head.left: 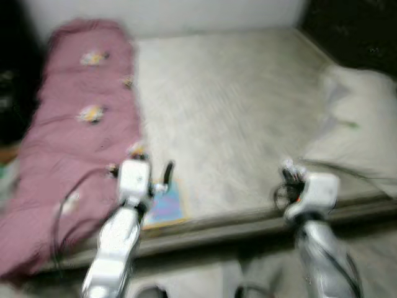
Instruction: Clean up the room
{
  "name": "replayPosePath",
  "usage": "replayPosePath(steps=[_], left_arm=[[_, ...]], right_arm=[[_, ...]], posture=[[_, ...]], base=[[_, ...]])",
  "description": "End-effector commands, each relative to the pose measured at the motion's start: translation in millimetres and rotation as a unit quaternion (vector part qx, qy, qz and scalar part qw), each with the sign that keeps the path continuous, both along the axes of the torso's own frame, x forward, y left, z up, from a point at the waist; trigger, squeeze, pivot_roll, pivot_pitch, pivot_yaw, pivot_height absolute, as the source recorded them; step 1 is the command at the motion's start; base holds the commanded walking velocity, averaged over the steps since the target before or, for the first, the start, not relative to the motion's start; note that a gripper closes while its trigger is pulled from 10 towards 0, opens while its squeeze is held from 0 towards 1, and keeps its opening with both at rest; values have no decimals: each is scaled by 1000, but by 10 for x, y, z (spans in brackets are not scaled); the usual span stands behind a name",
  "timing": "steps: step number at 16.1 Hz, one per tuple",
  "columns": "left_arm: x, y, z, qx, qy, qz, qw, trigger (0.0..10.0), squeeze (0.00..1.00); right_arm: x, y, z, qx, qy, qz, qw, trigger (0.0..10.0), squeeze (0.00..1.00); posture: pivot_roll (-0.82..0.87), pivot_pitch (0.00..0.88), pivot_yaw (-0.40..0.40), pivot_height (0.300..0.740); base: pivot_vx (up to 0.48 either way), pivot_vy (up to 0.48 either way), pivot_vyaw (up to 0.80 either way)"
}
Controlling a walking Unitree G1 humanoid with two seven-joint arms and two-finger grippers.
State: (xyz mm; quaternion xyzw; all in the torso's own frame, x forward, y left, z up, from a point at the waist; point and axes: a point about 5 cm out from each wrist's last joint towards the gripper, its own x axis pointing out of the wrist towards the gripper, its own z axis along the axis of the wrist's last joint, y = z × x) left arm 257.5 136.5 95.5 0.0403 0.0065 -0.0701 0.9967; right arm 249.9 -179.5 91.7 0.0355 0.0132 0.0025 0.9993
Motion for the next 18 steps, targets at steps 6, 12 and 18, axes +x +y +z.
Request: replayPosePath(steps=[6, 12, 18], left_arm=[[10, -54, 21, -3, -3, -6, 1000, 10000, 0], [-28, -49, 7, 0, 0, -7, 1000, 10000, 0], [-46, -41, 9, -1, 2, -10, 1000, 10000, 0]], right_arm=[[-6, -52, 33, -7, -7, 0, 1000, 10000, 0], [-11, -40, 23, -6, -4, 0, 1000, 10000, 0], [-21, -40, -6, 5, 3, -9, 1000, 10000, 0]], posture=[[-46, 116, 29, 740], [-42, 125, 27, 740], [-36, 128, 27, 740]], base=[[0, 480, 443], [0, 236, 0], [0, 0, 0]])
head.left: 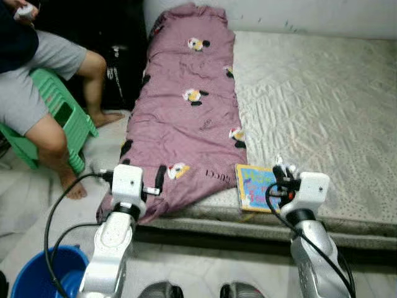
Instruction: Clean up the room
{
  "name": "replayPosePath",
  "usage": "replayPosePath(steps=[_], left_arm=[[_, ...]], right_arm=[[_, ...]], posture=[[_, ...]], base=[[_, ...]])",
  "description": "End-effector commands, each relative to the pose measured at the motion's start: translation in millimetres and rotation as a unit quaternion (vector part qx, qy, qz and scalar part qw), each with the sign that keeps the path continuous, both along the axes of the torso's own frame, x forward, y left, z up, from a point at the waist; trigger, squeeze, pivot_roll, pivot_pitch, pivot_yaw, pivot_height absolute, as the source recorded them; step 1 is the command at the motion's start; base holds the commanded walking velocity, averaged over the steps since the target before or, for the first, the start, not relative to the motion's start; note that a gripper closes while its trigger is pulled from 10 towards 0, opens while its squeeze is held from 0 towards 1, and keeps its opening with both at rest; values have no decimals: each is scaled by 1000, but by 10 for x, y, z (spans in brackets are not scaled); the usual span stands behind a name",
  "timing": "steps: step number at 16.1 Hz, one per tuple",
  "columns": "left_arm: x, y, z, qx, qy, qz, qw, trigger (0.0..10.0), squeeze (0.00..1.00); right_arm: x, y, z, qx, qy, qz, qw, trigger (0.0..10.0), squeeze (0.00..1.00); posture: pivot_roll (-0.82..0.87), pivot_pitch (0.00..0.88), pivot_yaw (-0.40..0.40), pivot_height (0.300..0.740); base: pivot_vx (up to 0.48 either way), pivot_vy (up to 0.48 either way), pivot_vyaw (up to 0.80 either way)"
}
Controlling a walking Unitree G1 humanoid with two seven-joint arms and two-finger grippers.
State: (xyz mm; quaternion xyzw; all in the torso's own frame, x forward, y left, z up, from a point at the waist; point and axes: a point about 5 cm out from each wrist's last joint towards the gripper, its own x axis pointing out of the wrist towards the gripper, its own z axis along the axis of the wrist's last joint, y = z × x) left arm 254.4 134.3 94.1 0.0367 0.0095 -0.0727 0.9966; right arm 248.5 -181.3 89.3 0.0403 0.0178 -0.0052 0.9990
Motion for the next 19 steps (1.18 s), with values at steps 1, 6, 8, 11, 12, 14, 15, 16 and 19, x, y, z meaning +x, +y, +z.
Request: replayPosePath(steps=[1, 6, 8, 11, 12, 14, 15, 16, 19], left_arm=[[-18, -18, 22, 1, 0, -7, 1000, 10000, 0], [-29, -10, 12, -4, 3, -3, 1000, 10000, 0], [-34, -14, 9, -5, 4, -4, 1000, 10000, 0], [-37, -17, 6, -7, 6, -5, 1000, 10000, 0], [-33, -18, 7, -7, 6, -6, 1000, 10000, 0], [-24, -9, 12, -6, 5, -6, 1000, 10000, 0], [-19, -5, 17, -5, 5, -7, 1000, 10000, 0], [-15, 0, 21, -5, 5, -7, 1000, 10000, 0], [-7, -1, 28, -4, 4, -9, 1000, 10000, 0]], right_arm=[[-4, -28, 4, 1, 4, -3, 1000, 10000, 0], [10, -29, -5, -2, 7, 0, 1000, 10000, 0], [10, -35, -2, -4, 8, 0, 1000, 10000, 0], [12, -40, -1, -6, 9, 0, 1000, 10000, 0], [14, -40, -1, -5, 9, 0, 1000, 10000, 0], [19, -29, -3, -4, 9, 0, 1000, 10000, 0], [23, -26, -6, -2, 10, -1, 1000, 10000, 0], [23, -22, -11, -1, 10, -2, 1000, 10000, 0], [21, -8, -31, 4, 14, -4, 1000, 10000, 0]], posture=[[-34, 128, 25, 740], [-32, 127, 19, 740], [-34, 127, 18, 740], [-34, 126, 17, 740], [-34, 126, 17, 740], [-30, 126, 23, 740], [-29, 126, 25, 740], [-28, 126, 28, 740], [-27, 123, 34, 740]], base=[[0, 0, 0], [0, 0, -749], [0, 0, -800], [0, 0, -800], [0, 0, -800], [0, 0, -800], [0, 0, -800], [0, 0, -800], [0, 0, -800]])
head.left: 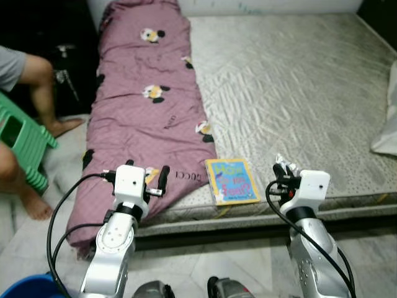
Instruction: Clean up the room
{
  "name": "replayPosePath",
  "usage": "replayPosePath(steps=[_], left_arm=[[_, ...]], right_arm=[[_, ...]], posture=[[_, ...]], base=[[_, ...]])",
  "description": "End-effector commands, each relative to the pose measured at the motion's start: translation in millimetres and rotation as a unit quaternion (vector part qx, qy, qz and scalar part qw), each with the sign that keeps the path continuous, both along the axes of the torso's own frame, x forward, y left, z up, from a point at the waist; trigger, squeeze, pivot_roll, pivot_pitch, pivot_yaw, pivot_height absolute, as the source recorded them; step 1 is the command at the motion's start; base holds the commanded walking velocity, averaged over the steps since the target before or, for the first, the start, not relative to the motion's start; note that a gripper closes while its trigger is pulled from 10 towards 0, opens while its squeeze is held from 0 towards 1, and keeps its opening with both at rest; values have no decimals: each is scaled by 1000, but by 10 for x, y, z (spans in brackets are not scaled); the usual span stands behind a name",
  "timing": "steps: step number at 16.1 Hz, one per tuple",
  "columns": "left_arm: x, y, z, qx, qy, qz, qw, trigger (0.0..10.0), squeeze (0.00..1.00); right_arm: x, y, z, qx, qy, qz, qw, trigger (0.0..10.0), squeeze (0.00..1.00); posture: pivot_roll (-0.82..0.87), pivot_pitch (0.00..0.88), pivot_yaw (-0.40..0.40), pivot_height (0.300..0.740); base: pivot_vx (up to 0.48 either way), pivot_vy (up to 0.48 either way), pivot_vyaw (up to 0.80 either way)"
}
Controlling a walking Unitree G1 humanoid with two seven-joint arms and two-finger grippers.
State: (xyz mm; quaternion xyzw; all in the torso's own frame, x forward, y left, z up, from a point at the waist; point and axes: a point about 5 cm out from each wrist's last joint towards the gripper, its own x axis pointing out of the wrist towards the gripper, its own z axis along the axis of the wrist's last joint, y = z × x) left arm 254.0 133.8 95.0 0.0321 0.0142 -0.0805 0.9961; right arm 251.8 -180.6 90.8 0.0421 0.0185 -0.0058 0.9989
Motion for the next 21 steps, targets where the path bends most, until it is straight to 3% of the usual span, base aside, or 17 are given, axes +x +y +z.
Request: replayPosePath(steps=[1, 6, 21], left_arm=[[-1, 1, 21, 0, -2, -2, 1000, 10000, 0], [21, 1, 37, 0, -4, -2, 1000, 10000, 0], [2, -39, 28, -7, -3, -1, 1000, 10000, 0]], right_arm=[[-13, -17, -49, 2, 13, -5, 1000, 10000, 0], [7, -22, -43, 2, 9, -6, 1000, 10000, 0], [-11, -33, -23, -8, 7, 3, 1000, 10000, 0]], posture=[[-27, 123, 34, 740], [-26, 118, 33, 740], [-38, 134, 22, 740]], base=[[0, 0, -800], [0, 0, -739], [0, 0, 0]])
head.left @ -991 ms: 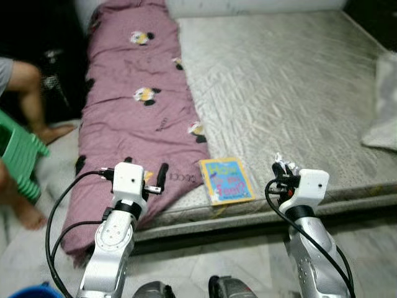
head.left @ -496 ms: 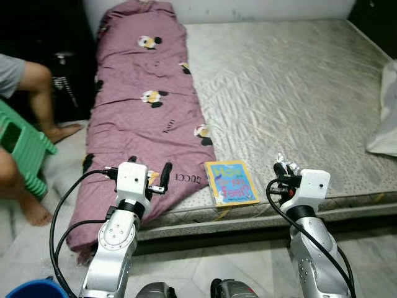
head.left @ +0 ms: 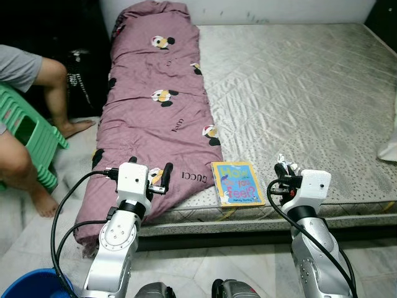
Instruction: Clean up the room
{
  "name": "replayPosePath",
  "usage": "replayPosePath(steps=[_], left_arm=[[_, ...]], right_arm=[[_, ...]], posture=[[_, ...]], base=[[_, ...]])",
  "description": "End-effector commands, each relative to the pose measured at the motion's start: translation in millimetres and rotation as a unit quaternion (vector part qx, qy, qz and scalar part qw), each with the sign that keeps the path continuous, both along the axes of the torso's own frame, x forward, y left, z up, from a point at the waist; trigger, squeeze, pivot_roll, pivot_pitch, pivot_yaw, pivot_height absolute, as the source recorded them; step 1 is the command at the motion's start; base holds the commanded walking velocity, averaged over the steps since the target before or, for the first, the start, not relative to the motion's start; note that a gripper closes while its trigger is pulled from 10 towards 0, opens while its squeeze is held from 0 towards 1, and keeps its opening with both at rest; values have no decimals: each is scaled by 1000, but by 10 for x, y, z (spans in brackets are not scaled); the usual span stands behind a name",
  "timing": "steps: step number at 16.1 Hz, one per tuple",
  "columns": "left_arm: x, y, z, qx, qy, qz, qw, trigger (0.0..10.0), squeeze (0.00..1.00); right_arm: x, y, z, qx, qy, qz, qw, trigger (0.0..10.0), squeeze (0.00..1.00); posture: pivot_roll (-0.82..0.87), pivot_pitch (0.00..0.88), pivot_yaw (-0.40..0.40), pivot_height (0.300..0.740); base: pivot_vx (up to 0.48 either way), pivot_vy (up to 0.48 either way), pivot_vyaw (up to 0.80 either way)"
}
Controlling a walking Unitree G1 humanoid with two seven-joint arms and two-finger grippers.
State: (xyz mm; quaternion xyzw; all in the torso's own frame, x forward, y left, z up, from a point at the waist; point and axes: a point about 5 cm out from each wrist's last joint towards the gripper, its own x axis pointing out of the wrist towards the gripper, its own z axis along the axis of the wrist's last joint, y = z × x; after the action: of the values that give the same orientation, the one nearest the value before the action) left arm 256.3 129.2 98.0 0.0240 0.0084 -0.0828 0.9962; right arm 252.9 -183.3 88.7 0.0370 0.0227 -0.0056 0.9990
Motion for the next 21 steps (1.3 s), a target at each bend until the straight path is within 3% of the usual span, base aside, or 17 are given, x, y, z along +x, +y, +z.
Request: replayPosePath(steps=[1, 6, 13, 21], left_arm=[[-19, 9, -5, 0, 3, 2, 1000, 10000, 0], [-25, 8, -8, -2, 4, 3, 1000, 10000, 0], [-20, 14, -9, -1, 4, 3, 1000, 10000, 0], [-21, 11, -8, -1, 1, 4, 1000, 10000, 0]], right_arm=[[-23, -6, -1, -5, 3, 4, 1000, 10000, 0], [-25, -22, 2, -9, 2, 6, 1000, 10000, 0], [-18, -4, 1, -9, 1, 11, 1000, 10000, 0], [9, 3, 4, -9, 0, 17, 1000, 10000, 0]], posture=[[-39, 135, 21, 740], [-39, 138, 19, 740], [-36, 133, 17, 740], [-31, 126, 12, 740]], base=[[0, 0, 0], [0, 121, 0], [0, 112, 800], [0, 117, 0]])
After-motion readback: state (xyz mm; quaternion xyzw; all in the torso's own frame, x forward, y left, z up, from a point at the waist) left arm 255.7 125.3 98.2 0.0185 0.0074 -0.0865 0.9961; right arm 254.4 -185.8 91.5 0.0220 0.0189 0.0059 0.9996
